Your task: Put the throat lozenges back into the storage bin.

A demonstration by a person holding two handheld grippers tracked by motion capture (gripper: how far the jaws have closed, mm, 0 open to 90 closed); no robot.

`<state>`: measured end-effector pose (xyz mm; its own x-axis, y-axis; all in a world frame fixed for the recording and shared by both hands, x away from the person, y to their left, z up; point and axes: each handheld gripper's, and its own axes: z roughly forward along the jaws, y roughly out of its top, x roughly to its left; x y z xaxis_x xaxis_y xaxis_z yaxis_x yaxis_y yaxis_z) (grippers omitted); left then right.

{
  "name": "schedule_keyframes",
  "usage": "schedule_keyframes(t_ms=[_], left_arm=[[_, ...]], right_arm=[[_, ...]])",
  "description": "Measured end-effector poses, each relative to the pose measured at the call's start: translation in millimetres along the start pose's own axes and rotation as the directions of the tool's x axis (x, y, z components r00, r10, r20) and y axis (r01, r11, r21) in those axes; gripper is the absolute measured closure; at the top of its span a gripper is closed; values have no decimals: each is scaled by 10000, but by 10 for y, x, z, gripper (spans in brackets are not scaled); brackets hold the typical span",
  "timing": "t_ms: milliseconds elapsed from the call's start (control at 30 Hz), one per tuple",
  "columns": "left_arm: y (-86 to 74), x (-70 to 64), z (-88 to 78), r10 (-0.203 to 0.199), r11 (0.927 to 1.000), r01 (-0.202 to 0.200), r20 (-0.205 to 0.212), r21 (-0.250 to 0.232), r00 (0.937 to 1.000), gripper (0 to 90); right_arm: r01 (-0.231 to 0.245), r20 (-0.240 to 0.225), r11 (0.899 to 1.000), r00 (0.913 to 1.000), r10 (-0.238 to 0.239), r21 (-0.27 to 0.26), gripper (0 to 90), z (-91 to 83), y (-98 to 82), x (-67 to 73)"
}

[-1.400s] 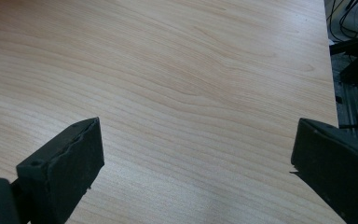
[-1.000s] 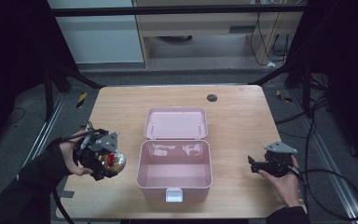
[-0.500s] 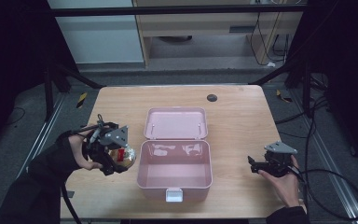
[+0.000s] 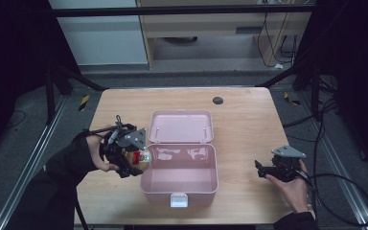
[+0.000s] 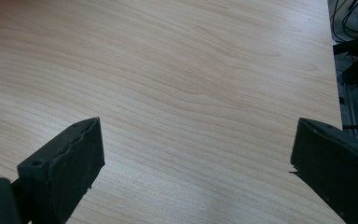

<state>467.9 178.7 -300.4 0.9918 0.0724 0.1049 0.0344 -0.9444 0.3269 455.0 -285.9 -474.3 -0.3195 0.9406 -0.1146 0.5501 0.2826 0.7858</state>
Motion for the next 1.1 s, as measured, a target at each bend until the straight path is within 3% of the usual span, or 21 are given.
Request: schedule_keyframes(t_ms=[567,1100], left_arm=[[207,41,224,359,9994,-359,164,10,9992,195],[236,61,571,514,9983,-524,436,238,9977,195]], right_arm=[[70,-14,10000,10000,-70,29,31,3,-2,-1],[170,-26,9998,9999,-170,54,31,25,-15,7]])
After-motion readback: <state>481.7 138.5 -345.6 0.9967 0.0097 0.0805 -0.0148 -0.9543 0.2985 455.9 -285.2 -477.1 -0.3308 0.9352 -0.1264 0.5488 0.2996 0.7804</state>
